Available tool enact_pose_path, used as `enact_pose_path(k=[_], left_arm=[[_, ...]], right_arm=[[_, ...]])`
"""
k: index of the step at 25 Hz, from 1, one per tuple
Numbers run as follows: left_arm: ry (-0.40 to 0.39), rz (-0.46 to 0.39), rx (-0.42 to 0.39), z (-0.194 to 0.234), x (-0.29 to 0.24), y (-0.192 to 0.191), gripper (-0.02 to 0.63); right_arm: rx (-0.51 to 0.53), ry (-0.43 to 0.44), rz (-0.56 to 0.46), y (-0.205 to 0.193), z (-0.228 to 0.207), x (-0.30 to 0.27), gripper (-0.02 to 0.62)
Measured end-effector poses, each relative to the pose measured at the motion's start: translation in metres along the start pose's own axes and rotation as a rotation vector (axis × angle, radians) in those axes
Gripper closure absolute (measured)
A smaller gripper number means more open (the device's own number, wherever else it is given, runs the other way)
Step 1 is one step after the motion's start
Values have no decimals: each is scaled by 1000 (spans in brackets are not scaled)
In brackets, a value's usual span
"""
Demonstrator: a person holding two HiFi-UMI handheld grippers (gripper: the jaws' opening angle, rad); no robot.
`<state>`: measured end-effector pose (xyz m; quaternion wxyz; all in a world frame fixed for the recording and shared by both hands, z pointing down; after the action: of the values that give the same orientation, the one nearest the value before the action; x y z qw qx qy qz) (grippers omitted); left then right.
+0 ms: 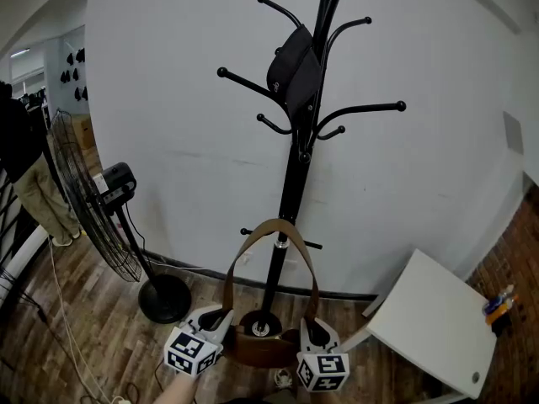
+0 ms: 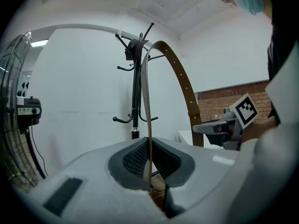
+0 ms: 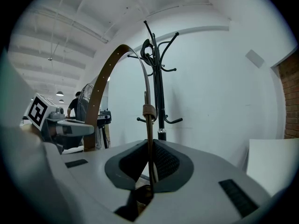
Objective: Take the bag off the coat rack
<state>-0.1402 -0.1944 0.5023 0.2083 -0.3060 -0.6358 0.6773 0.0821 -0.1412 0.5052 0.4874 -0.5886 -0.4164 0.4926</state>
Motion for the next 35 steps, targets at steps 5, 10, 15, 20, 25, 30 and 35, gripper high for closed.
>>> enact_pose_path(k=[5,10,15,20,25,30,35], left_arm=[[-3,23,17,-6,8,-14,592],[-2,42,38,-11,15,-25,592],[9,47,46,-12,22,-32,592],[29,51,57,-11,31,-39,592],[51,49,71,-9,41,-44,592],[65,50,82,-7,46,-49,592],[64,54,86,-6,44,-50,592]], right_arm=[[-7,0,35,-15,7,6,571],[-1,19,69,-27,13,13,571],[12,45,83,-34,22,17,571],[18,64,96,-40,29,18,571],[24,84,104,-44,37,18,571],[26,91,113,-47,41,18,571],[26,91,115,-47,41,17,571]])
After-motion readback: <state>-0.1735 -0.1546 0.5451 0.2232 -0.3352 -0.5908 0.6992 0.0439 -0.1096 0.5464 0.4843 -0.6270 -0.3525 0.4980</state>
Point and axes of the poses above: the fingertips, and each gripper's own axes: x backward along the fingers, z to its left, y out of its top, the point moved 5 cm from there along x, backward along the fingers, and after that the axes turned 1 degree about z, right-handed, at the moved point
